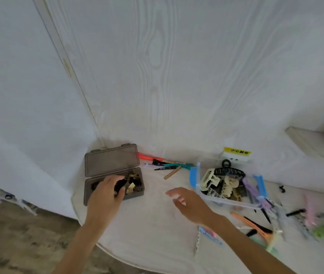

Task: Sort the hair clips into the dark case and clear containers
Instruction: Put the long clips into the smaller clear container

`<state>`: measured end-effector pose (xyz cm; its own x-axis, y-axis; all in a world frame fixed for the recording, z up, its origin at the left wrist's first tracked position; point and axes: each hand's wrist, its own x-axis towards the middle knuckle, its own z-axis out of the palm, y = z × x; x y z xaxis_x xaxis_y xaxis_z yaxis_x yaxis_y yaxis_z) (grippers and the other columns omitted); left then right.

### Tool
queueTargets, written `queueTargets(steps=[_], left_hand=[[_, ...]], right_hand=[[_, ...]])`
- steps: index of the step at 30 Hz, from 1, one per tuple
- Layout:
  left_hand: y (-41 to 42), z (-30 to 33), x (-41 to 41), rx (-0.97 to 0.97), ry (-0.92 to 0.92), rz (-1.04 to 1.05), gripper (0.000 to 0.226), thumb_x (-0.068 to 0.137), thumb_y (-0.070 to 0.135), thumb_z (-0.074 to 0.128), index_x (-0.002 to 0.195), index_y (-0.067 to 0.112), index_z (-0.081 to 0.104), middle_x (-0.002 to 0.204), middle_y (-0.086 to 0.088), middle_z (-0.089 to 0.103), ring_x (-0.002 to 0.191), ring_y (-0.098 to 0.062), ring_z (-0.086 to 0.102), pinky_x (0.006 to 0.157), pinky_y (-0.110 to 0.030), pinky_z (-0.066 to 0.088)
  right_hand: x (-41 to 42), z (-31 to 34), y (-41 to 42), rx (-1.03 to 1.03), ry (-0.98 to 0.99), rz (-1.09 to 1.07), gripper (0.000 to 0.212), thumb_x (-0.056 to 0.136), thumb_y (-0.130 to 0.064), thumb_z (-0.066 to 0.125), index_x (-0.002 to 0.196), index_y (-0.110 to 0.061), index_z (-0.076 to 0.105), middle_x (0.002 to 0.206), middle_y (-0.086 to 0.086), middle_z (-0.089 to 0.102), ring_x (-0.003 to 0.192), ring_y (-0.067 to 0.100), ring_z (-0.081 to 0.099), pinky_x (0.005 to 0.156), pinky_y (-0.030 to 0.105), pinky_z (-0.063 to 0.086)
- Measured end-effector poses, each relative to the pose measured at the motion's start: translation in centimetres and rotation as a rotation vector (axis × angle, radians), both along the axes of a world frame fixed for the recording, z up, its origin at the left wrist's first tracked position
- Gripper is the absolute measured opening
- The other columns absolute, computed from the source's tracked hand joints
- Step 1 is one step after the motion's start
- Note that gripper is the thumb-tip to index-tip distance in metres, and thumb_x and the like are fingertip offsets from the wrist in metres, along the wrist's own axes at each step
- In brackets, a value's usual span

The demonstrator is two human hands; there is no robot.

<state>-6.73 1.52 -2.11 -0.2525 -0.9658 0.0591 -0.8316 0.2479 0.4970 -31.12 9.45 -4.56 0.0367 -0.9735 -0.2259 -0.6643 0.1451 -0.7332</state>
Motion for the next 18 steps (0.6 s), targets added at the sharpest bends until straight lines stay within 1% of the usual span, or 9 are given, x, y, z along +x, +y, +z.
queueTargets(steps=[2, 5, 8, 11, 13, 14, 16, 17, 18], left_hand=[[2.3, 1.2, -4.8, 0.042, 0.122, -0.071, 0.021, 0.090, 0.021, 0.058, 0.109, 0.025, 0.063, 0.103, 0.011, 0.065, 0.093, -0.008, 0.063, 0.075, -0.026, 0.050], [4.8, 1.9, -10.8, 0.096, 0.213, -0.211, 0.018, 0.089, 0.021, 0.059, 0.102, 0.032, 0.065, 0.093, 0.028, 0.062, 0.078, 0.007, 0.060, 0.073, -0.018, 0.050], [8.2, 2.2, -17.7, 0.130, 0.254, -0.401, 0.015, 0.090, 0.029, 0.057, 0.101, 0.037, 0.064, 0.088, 0.037, 0.057, 0.085, 0.014, 0.057, 0.067, -0.008, 0.048], [12.2, 2.2, -24.8, 0.181, 0.282, -0.567, 0.016, 0.091, 0.027, 0.055, 0.103, 0.033, 0.065, 0.092, 0.029, 0.061, 0.074, 0.014, 0.057, 0.066, -0.003, 0.042], [14.6, 1.6, -28.9, 0.239, 0.266, -0.692, 0.019, 0.093, 0.024, 0.053, 0.107, 0.029, 0.065, 0.100, 0.020, 0.064, 0.078, 0.010, 0.057, 0.070, -0.004, 0.043], [16.0, 1.2, -31.2, 0.275, 0.244, -0.765, 0.021, 0.093, 0.022, 0.052, 0.109, 0.029, 0.064, 0.106, 0.017, 0.066, 0.084, 0.006, 0.059, 0.072, -0.005, 0.043], [18.5, 0.1, -35.0, 0.343, 0.185, -0.869, 0.027, 0.094, 0.020, 0.048, 0.118, 0.028, 0.060, 0.119, 0.010, 0.064, 0.098, -0.002, 0.060, 0.083, -0.012, 0.045], [19.6, -0.5, -36.7, 0.366, 0.145, -0.905, 0.031, 0.095, 0.019, 0.046, 0.123, 0.026, 0.056, 0.126, 0.006, 0.060, 0.107, -0.007, 0.058, 0.090, -0.018, 0.043], [20.6, -0.9, -38.2, 0.382, 0.094, -0.934, 0.035, 0.096, 0.020, 0.044, 0.130, 0.025, 0.050, 0.133, 0.003, 0.055, 0.115, -0.012, 0.055, 0.097, -0.023, 0.041]], right_hand=[[-3.4, 0.5, 3.5, -0.017, -0.049, -0.076, 0.027, 0.094, -0.011, 0.046, 0.108, -0.025, 0.065, 0.111, -0.016, 0.062, 0.099, 0.003, 0.059, 0.090, 0.020, 0.047], [-7.5, 1.2, 8.0, 0.004, 0.003, -0.109, 0.027, 0.094, -0.011, 0.046, 0.105, -0.024, 0.066, 0.106, -0.020, 0.061, 0.096, 0.004, 0.060, 0.086, 0.014, 0.046], [-12.1, 1.9, 14.2, -0.009, -0.016, -0.214, 0.023, 0.093, -0.022, 0.048, 0.097, -0.037, 0.064, 0.102, -0.016, 0.067, 0.091, 0.005, 0.063, 0.082, 0.019, 0.050], [-16.9, 2.1, 20.3, -0.045, 0.142, -0.395, 0.020, 0.090, -0.027, 0.050, 0.093, -0.044, 0.061, 0.100, -0.021, 0.066, 0.093, 0.001, 0.062, 0.087, 0.021, 0.049], [-19.6, 2.0, 23.9, -0.016, 0.300, -0.538, 0.021, 0.090, -0.021, 0.055, 0.102, -0.037, 0.061, 0.109, -0.018, 0.062, 0.104, 0.004, 0.057, 0.095, 0.020, 0.041], [-21.1, 1.7, 26.1, -0.018, 0.409, -0.627, 0.024, 0.087, -0.019, 0.060, 0.108, -0.031, 0.062, 0.113, -0.013, 0.061, 0.108, 0.010, 0.056, 0.096, 0.023, 0.040], [-23.4, 1.4, 29.6, -0.023, 0.630, -0.775, 0.046, 0.075, -0.018, 0.074, 0.117, -0.019, 0.058, 0.116, 0.006, 0.063, 0.109, 0.028, 0.060, 0.091, 0.038, 0.047], [-24.2, 1.2, 31.1, 0.050, 0.661, -0.842, 0.057, 0.072, -0.020, 0.076, 0.123, -0.016, 0.053, 0.121, 0.015, 0.060, 0.113, 0.037, 0.057, 0.091, 0.044, 0.047], [-24.7, 1.5, 32.1, 0.157, 0.675, -0.895, 0.063, 0.077, -0.026, 0.072, 0.133, -0.012, 0.045, 0.132, 0.021, 0.051, 0.124, 0.041, 0.047, 0.098, 0.048, 0.041]])
